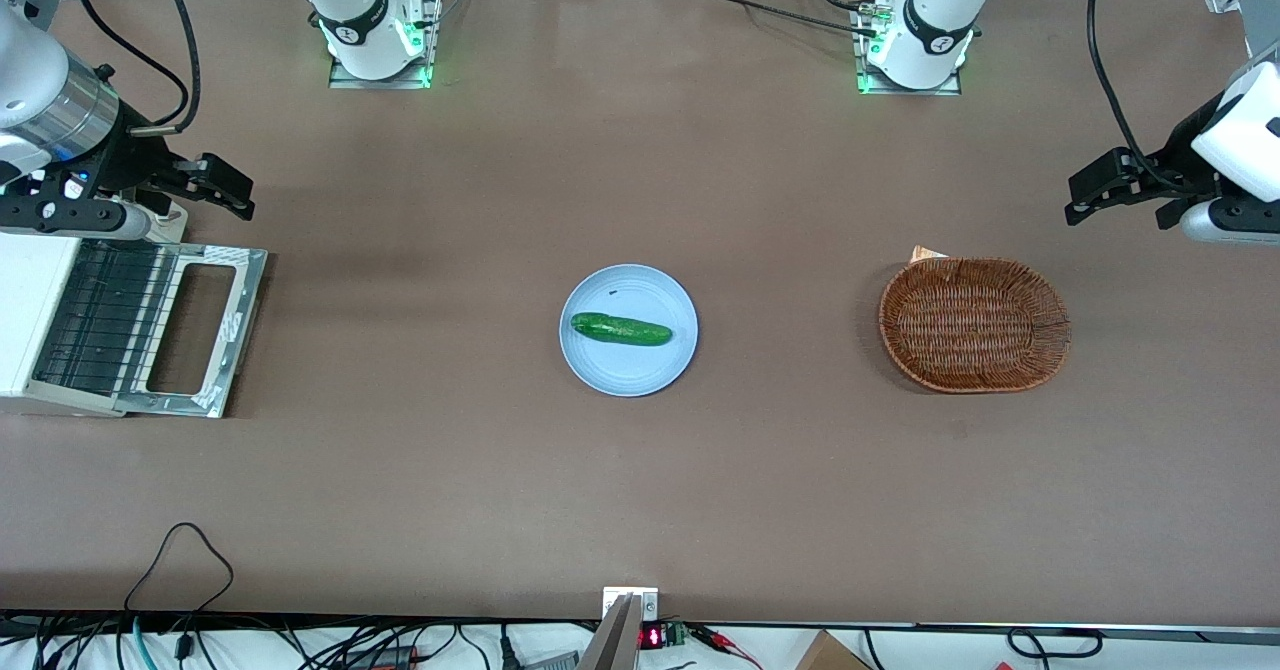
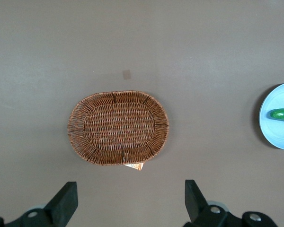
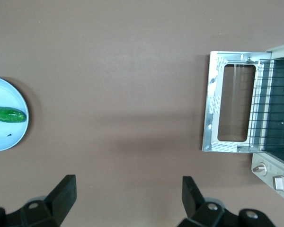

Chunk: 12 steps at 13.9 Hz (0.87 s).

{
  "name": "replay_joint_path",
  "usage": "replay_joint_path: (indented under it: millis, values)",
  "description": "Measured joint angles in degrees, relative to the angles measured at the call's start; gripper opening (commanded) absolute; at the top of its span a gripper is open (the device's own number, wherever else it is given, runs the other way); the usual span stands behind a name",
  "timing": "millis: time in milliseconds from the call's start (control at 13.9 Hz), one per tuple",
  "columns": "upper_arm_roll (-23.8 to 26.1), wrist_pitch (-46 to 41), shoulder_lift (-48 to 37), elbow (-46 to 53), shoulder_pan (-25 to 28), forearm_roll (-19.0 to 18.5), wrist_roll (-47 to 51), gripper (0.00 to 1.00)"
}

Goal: Open oven door with right arm only

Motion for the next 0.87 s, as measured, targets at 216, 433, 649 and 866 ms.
replay_joint_path:
  millis: [216, 433, 649, 866]
  values:
    - [0.50, -0.02, 0.00, 0.12, 0.09, 0.17, -3.19, 0.99]
    - [0.62, -0.02, 0.02, 0.12, 0.11, 0.17, -3.60, 0.99]
    - [0.62, -0.04, 0.04, 0.12, 0.11, 0.17, -4.05, 0.99]
    - [0.62, -0.04, 0.04, 0.12, 0.11, 0.17, -4.19, 0.99]
